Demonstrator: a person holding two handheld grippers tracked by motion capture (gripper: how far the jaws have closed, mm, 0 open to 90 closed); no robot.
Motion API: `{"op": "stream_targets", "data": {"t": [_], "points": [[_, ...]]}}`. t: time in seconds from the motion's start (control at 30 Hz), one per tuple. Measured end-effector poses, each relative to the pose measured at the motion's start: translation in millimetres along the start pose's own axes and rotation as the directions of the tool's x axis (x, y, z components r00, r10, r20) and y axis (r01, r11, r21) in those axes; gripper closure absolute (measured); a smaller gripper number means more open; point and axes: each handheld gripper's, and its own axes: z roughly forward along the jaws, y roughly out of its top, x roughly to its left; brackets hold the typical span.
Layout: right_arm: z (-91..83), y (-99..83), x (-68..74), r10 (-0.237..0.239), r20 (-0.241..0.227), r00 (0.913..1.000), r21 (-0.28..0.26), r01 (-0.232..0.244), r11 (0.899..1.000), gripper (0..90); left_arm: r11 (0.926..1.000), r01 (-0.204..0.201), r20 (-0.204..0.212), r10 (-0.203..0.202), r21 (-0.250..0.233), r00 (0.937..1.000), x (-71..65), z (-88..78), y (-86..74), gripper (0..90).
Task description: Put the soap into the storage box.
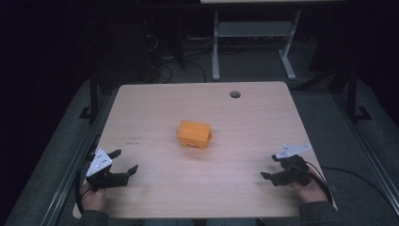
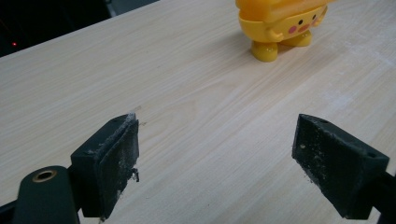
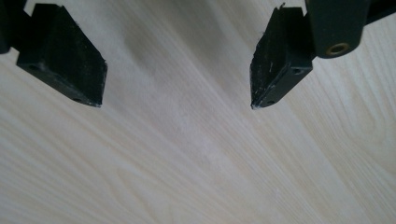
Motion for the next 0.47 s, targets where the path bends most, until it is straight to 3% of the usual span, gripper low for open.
{"op": "stream_targets", "data": {"t": [0.27, 0.4, 0.47], "points": [[-7.3, -17.3, 10.2, 0.068, 0.026, 0.9973, -0.068, -0.066, 0.996, 14.2, 1.0, -0.003, 0.005, 0.003, -0.003, 1.0, -1.9, 0.8, 1.0, 13.9], [-13.4, -20.7, 19.4, 0.096, 0.087, 0.9915, -0.111, -0.086, 0.99, 14.1, 1.0, -0.009, 0.004, 0.009, -0.001, 1.0, -0.5, -0.8, 1.1, 13.9], [-16.1, -22.5, 20.3, 0.111, 0.091, 0.9896, -0.13, -0.099, 0.987, 14.2, 1.0, -0.007, 0.004, 0.007, -0.003, 1.0, -1.0, -0.9, 1.4, 13.9]]}}
